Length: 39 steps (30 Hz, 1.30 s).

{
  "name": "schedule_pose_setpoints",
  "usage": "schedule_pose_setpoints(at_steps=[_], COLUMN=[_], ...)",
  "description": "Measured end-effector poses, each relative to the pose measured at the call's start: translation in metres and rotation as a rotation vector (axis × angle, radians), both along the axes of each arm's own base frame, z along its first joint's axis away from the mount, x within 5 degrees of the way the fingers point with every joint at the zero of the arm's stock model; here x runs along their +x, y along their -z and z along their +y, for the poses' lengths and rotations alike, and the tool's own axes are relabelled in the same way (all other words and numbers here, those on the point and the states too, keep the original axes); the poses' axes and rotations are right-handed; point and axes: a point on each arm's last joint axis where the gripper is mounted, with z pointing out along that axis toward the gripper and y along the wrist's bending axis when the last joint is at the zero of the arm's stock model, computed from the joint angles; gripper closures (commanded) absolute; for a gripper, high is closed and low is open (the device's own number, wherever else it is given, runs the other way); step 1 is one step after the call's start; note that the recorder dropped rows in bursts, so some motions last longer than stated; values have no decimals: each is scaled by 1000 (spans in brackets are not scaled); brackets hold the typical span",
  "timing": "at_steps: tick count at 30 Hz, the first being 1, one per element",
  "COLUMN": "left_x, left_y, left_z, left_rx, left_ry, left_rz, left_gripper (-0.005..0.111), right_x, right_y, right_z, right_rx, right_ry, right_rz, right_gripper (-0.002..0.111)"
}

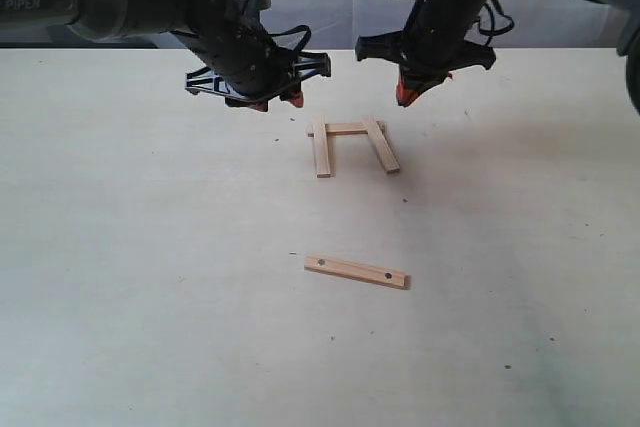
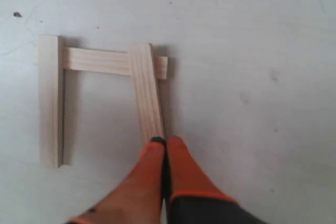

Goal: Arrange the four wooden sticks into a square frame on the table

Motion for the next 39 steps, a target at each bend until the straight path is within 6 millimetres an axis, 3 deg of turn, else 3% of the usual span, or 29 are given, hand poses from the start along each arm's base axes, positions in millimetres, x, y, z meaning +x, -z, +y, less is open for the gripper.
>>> schedule_pose_setpoints(at_steps=[6,10,20,35,39], left_x=[1,1,8,7,10], left_y=[20,29,33,32,41], left_z=[-16,-15,31,28,21], left_rx=[-26,-19,12,-30,-67], left_ry=[29,27,-51,-64,-80], left_rz=[11,42,130,143,129], left_gripper=[52,52,52,52,52], right_x=[-3,-2,-6,-9,-10], right_y=[27,35,69,69,69], right_z=[24,23,32,39,39], right_rx=[-43,-66,-40,10,9], right_ry=[-57,-64,-55,13,23], right_rz=[5,12,105,139,148], right_gripper=[64,65,65,65,65])
